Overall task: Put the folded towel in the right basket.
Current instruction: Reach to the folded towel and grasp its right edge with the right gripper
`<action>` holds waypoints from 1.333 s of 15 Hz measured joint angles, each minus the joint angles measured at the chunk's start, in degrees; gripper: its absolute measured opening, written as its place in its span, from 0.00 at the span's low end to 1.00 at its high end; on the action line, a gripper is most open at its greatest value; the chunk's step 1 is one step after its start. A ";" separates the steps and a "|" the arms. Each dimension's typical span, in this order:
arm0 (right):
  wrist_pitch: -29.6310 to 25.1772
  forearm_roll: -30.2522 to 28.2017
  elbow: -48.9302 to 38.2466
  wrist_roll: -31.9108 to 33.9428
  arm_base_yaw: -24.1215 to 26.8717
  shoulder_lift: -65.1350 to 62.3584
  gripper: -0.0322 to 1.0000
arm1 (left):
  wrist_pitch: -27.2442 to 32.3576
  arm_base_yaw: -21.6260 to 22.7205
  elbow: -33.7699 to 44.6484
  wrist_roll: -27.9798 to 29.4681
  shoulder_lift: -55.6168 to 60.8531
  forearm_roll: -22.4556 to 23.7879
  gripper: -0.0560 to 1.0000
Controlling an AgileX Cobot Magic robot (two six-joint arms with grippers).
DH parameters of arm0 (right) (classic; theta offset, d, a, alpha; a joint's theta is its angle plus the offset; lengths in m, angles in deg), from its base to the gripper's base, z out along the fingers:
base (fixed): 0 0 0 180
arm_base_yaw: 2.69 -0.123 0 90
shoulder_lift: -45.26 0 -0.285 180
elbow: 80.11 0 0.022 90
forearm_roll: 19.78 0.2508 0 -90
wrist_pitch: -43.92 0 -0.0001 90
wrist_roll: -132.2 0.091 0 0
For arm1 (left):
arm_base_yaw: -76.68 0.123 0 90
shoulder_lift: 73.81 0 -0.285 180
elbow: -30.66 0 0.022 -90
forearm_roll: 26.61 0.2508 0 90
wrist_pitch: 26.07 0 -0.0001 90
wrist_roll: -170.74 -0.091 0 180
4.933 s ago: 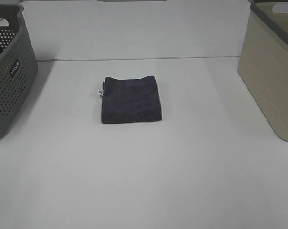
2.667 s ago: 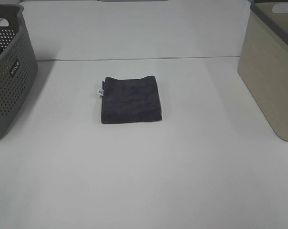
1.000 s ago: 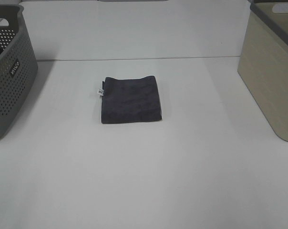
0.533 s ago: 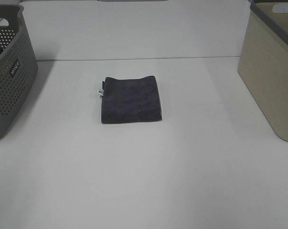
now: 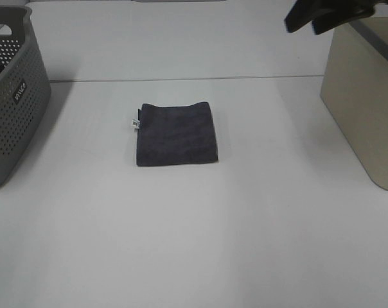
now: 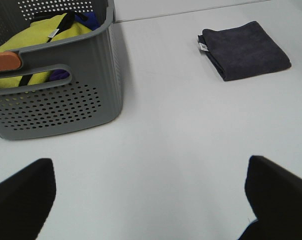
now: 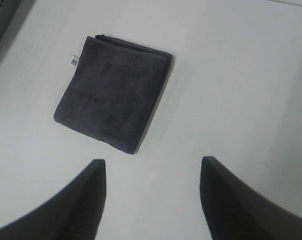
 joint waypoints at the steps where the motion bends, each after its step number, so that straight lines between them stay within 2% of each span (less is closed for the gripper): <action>1: -0.80 0.06 2.41 0.92 -1.55 3.72 0.56 | 0.00 0.00 0.00 0.00 0.00 0.00 0.98; 3: -5.04 1.32 8.14 3.50 -2.46 12.03 0.56 | 0.00 0.00 0.00 0.00 0.00 0.00 0.98; 6: -10.66 6.53 15.93 5.10 -2.46 23.09 0.70 | 0.00 0.00 0.00 0.00 0.00 0.00 0.98; 8: -12.32 10.20 20.57 5.50 -2.46 30.02 0.75 | 0.00 0.00 0.00 0.00 0.00 0.00 0.98; 11: -11.69 12.83 24.35 5.16 -2.46 37.70 0.75 | 0.00 0.00 0.00 0.00 0.00 0.00 0.98; 20: -4.35 22.35 25.04 0.52 -3.09 46.07 0.73 | 0.00 0.00 0.00 0.00 0.00 0.00 0.98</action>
